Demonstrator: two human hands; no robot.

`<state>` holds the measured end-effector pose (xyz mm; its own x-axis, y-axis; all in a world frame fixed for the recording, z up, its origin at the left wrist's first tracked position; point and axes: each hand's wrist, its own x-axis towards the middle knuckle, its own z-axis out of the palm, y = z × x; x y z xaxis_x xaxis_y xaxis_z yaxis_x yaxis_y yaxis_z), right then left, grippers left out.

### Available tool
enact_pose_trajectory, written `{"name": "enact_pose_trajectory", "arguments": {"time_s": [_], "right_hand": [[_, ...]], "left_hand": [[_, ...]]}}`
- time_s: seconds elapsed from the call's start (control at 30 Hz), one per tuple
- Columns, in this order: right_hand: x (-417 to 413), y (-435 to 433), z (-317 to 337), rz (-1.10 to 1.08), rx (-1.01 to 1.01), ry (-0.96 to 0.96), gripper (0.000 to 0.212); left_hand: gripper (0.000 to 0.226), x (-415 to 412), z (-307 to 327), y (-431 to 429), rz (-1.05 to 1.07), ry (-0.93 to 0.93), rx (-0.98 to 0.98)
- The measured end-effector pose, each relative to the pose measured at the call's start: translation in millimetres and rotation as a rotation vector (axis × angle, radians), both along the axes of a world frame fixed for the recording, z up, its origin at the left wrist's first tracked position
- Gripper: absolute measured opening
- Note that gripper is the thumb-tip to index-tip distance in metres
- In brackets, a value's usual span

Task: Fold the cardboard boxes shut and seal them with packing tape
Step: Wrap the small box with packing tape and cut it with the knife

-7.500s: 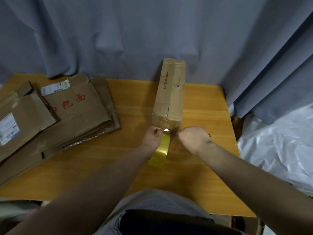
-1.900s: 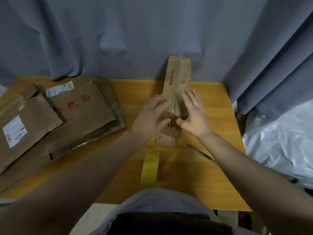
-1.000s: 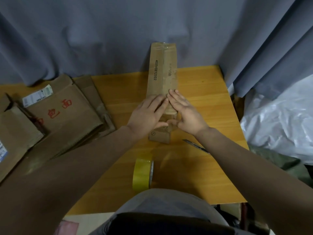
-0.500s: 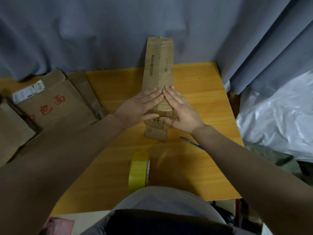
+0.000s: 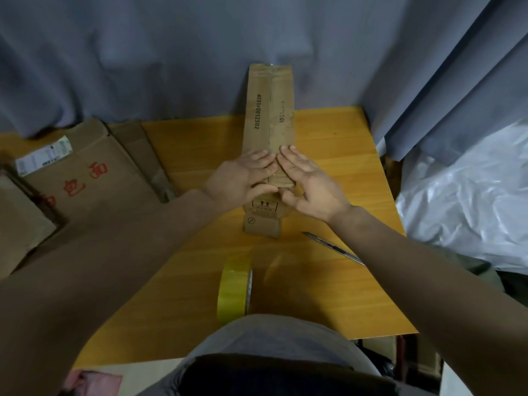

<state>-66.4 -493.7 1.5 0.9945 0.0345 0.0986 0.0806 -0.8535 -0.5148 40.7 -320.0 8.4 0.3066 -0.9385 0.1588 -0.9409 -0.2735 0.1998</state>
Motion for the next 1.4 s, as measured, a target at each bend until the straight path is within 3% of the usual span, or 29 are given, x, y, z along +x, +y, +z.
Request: {"name": "enact_pose_trajectory", "arguments": {"time_s": [0.13,0.27,0.43,0.57,0.67,0.77,0.9,1.17,1.4], "right_hand": [[3,1,4,0.044,-0.159,0.019,0.073],[4,7,9,0.051,-0.208,0.018,0.067],[3,-4,20,0.089,-0.100,0.146,0.073],[9,8,42,-0.076,0.139,0.165,0.058],[29,19,48,-0.131,0.143,0.263,0.057],[56,25,41,-0.081,-0.070,0.367,0.060],[95,19,37,-0.132,-0.206,0.381,0.057],[149,5,36,-0.216,-0.359,0.395,0.054],[138,-8,37,-0.098,-0.258,0.353,0.053]], "left_hand": [[0.059,13,10,6,0.022,0.179,0.096],[0.056,13,4,7,-0.023,0.196,0.068],[0.075,8,11,14,0.000,0.256,0.114],[0.103,-26,8,2,0.287,0.187,0.178],[0.092,-30,-1,-8,0.319,0.101,0.144],[0.082,-20,1,-5,0.239,0.110,0.135],[0.073,-10,3,6,0.157,0.091,0.159],[0.072,-10,2,1,0.226,0.128,0.160],[0.059,-5,21,-1,0.340,0.412,0.012]]}}
